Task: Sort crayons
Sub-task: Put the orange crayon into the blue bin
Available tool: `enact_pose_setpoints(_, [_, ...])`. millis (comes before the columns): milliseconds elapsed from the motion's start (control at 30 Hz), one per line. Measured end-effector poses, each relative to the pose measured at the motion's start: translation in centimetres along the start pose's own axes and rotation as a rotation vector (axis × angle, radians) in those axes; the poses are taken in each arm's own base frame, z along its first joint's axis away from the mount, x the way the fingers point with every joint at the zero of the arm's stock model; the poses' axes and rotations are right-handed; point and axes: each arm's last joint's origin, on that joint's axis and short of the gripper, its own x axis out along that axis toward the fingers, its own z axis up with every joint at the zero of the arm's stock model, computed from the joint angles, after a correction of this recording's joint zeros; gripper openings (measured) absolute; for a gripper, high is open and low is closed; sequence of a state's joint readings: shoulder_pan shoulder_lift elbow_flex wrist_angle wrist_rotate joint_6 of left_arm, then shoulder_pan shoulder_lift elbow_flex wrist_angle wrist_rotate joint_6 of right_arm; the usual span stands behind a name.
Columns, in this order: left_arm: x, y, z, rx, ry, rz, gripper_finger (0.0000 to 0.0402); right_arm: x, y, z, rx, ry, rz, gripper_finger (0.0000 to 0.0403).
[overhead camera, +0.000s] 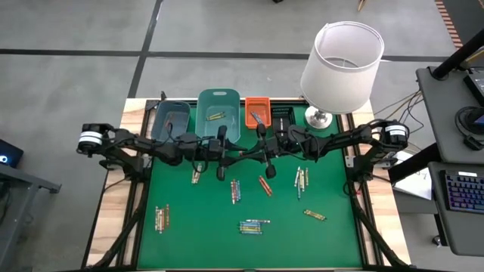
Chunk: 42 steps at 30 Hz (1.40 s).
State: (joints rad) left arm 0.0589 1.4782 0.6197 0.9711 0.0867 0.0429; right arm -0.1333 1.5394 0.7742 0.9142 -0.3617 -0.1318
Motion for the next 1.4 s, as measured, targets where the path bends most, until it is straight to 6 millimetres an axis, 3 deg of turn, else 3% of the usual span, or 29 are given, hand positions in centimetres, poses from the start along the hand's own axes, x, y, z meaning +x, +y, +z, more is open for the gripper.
enact_pose_setpoints(133, [-0.1,0.0,0.2,0.000,-0.004,0.004,0.0024,0.0,-0.1,0.0,-0.004,0.003,-0.028,0.0009])
enact_pose_setpoints(200, [-0.1,0.1,0.2,-0.003,-0.006,0.004,0.0012,0.0,-0.1,0.0,0.002,0.011,-0.054,0.0011])
enact_pose_setpoints(667, [-0.5,0.1,0.7,-0.030,0.032,0.022,0.0034,-0.2,-0.3,-0.1,0.054,0.050,-0.090,0.0082])
enact_pose_setpoints(867, [-0.7,0.2,0.9,-0.033,0.040,0.037,0.0006,-0.3,-0.4,-0.1,0.062,0.061,-0.102,0.0119])
enact_pose_setpoints(1100, [-0.8,0.2,0.9,-0.063,0.052,0.050,0.0002,-0.3,-0.4,-0.1,0.070,0.063,-0.112,0.0159])
enact_pose_setpoints(1400, [-1.6,1.0,1.5,-0.063,0.113,0.144,0.0001,-0.8,-0.7,-0.3,0.151,0.163,-0.261,0.0189])
